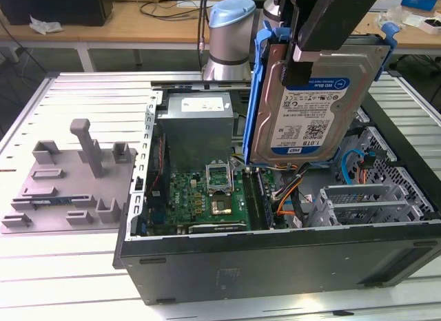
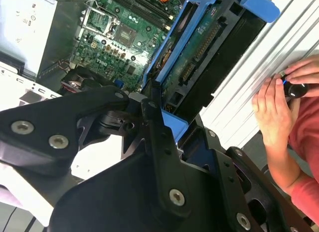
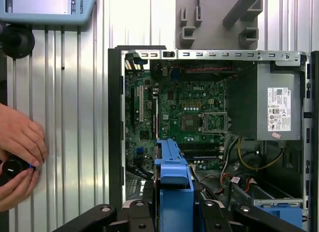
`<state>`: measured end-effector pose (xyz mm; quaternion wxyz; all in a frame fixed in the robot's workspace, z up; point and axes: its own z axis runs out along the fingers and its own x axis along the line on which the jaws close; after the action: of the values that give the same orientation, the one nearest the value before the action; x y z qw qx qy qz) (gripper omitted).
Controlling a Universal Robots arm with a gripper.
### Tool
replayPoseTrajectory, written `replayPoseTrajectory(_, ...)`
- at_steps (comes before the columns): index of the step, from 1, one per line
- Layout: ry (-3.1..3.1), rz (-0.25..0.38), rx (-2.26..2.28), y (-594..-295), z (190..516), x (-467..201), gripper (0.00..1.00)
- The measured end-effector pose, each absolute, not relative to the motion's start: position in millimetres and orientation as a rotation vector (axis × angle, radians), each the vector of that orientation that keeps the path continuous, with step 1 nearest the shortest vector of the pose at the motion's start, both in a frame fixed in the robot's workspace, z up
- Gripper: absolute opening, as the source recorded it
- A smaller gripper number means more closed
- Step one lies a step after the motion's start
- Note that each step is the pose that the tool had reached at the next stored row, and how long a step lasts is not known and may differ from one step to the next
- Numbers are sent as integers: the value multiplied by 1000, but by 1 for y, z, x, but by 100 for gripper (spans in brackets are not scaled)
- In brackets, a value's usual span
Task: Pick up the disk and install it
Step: 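Insert the disk into the insertion slot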
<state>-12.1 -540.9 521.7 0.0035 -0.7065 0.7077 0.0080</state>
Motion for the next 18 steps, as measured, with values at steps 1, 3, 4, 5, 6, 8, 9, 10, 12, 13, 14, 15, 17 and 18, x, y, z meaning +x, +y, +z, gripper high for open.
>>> replayPoseTrajectory(1,2218,25,-2215,-541,522,-12,36)
replayPoseTrajectory(3,2218,25,-2215,-541,522,-12,36)
replayPoseTrajectory(4,2218,25,-2215,-541,522,-12,36)
replayPoseTrajectory(5,2219,25,-2214,-541,522,-11,36)
replayPoseTrajectory(6,2219,25,-2214,-541,522,-10,36)
replayPoseTrajectory(8,2219,25,-2213,-542,522,-7,36)
replayPoseTrajectory(9,2220,25,-2213,-543,522,-5,36)
replayPoseTrajectory(10,2220,25,-2213,-543,522,-2,36)
replayPoseTrajectory(12,2220,25,-2213,-544,522,1,36)
replayPoseTrajectory(13,2220,25,-2213,-545,522,5,36)
replayPoseTrajectory(14,2220,25,-2213,-546,522,9,36)
replayPoseTrajectory(15,2220,25,-2213,-547,522,14,36)
replayPoseTrajectory(17,2220,25,-2213,-548,522,21,36)
replayPoseTrajectory(18,2220,25,-2213,-549,522,23,36)
